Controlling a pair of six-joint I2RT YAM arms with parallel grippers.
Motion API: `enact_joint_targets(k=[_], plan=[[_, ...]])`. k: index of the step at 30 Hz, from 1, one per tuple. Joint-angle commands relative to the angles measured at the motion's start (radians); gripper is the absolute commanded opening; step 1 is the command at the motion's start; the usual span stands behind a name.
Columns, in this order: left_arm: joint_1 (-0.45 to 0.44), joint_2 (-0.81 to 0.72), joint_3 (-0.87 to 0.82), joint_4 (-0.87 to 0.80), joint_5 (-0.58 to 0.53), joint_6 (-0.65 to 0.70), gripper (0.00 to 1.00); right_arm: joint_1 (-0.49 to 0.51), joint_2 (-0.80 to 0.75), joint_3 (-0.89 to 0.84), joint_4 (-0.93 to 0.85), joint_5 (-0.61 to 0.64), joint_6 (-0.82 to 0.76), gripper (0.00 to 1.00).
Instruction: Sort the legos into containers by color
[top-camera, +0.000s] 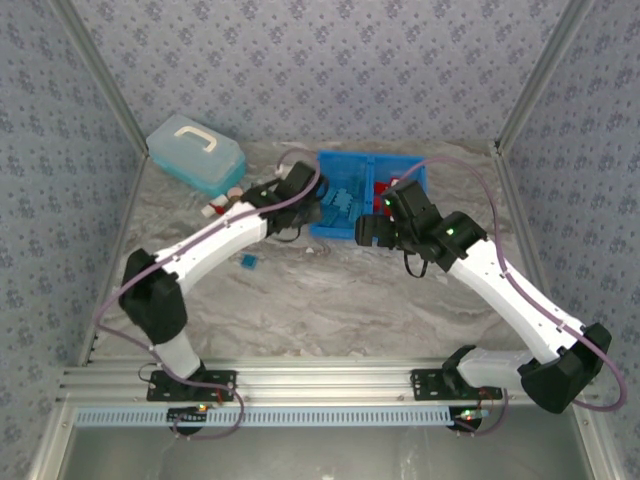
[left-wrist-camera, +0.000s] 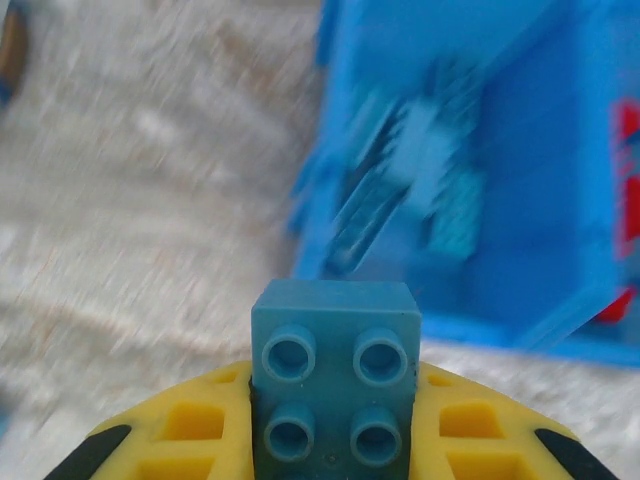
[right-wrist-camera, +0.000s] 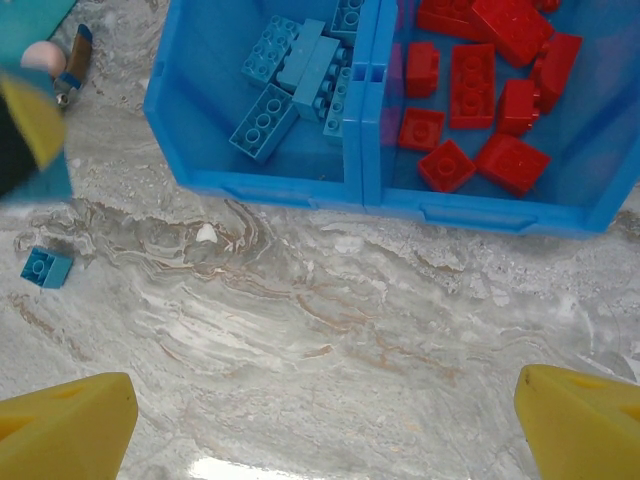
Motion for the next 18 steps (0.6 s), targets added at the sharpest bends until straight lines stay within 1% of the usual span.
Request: enact_joint_targets(k=[1,3,7,9,11,12,13,15,18], plan=[[0.006,0.192,0.163,-0.087,-0.050,0.114,0.25,0.003,-0.020,0.011,-0.028,0.020,0.009,1.00],[0.009,0.306,0.304,-0.118,-0.070,0.145,0.25,0.004,-0.027,0.013,-0.036,0.027,0.010,1.00],[0.023,0.505,0.546,-0.169,-0.029,0.188,0.25,0.005,-0.052,0.001,-0.042,0.038,0.015,1.00],[0.023,0.588,0.654,-0.197,0.001,0.209,0.29,0.003,-0.064,-0.008,-0.046,0.043,0.019,1.00],[0.023,0.650,0.733,-0.228,0.009,0.206,0.35,0.002,-0.072,-0.016,-0.050,0.046,0.023,1.00],[0.023,0.673,0.765,-0.241,0.014,0.206,0.41,0.002,-0.073,-0.017,-0.051,0.046,0.023,1.00],[0.023,0.686,0.786,-0.248,0.019,0.205,0.45,0.001,-0.075,-0.021,-0.050,0.046,0.023,1.00],[0.023,0.687,0.804,-0.253,0.033,0.201,0.47,0.001,-0.077,-0.022,-0.050,0.047,0.024,1.00],[0.013,0.640,0.802,-0.250,0.022,0.217,0.52,0.001,-0.078,-0.018,-0.048,0.045,0.022,1.00]])
